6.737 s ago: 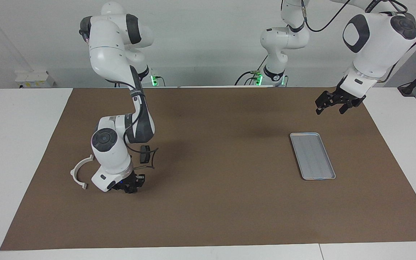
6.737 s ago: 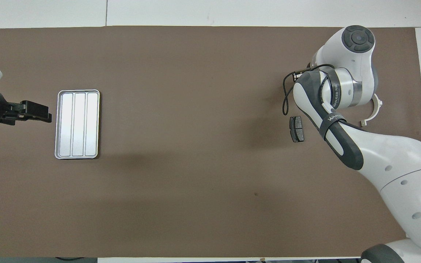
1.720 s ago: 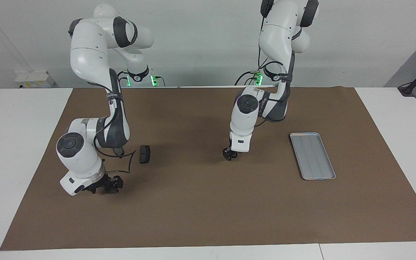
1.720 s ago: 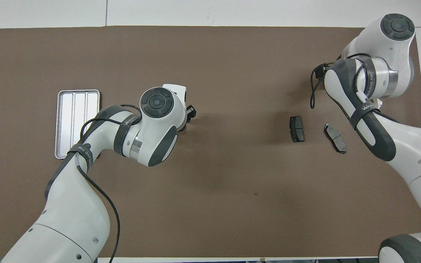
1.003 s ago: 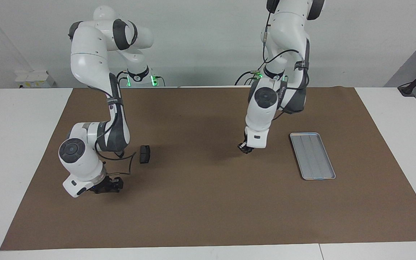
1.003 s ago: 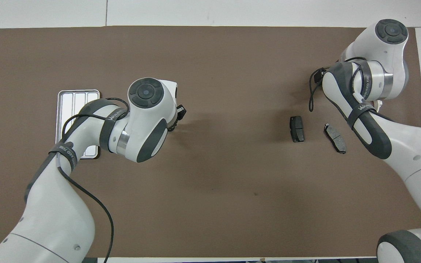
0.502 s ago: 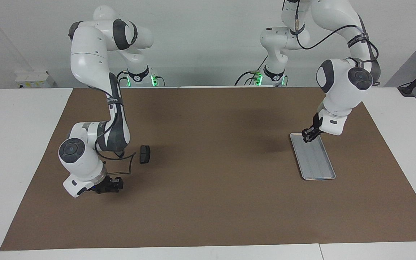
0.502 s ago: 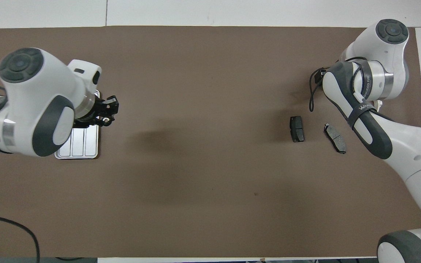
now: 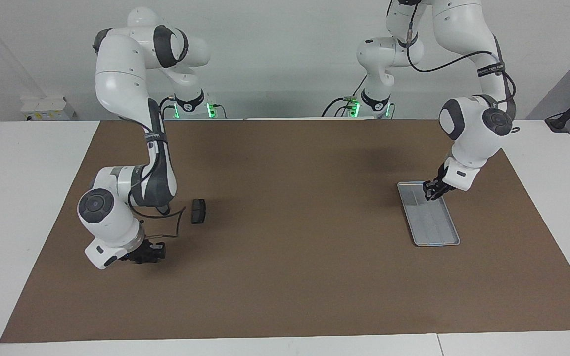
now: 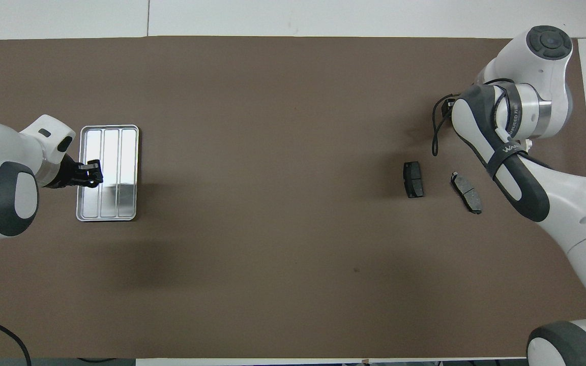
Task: Pick bearing gear from pile to tray
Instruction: 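Lower the held gear into the silver tray and open the left gripper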
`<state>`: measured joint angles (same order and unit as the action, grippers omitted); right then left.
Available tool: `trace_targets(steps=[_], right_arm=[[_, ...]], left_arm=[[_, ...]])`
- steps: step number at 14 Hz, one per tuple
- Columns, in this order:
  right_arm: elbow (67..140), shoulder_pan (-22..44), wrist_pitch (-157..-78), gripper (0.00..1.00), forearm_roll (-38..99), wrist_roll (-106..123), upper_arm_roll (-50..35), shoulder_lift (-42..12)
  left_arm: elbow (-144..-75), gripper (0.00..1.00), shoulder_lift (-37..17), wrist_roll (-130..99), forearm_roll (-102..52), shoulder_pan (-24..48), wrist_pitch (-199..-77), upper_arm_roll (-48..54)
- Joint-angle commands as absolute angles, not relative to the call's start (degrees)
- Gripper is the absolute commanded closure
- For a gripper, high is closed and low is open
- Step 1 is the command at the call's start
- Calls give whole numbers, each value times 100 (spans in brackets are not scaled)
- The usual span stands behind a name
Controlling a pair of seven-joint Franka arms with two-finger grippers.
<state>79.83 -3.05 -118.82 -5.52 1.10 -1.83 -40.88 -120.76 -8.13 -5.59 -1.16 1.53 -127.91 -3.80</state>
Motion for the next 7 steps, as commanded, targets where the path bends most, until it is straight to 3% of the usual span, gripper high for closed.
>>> trace_targets(steps=[1, 7], right_arm=[[8174, -475, -11734, 60, -483, 351, -237, -4166], [8174, -475, -11698, 81, -483, 422, -237, -4228]], left_arm=[[-12444, 100, -738, -413, -79, 35, -13191, -308], [-12717, 100, -835, -756, -105, 219, -13561, -290]])
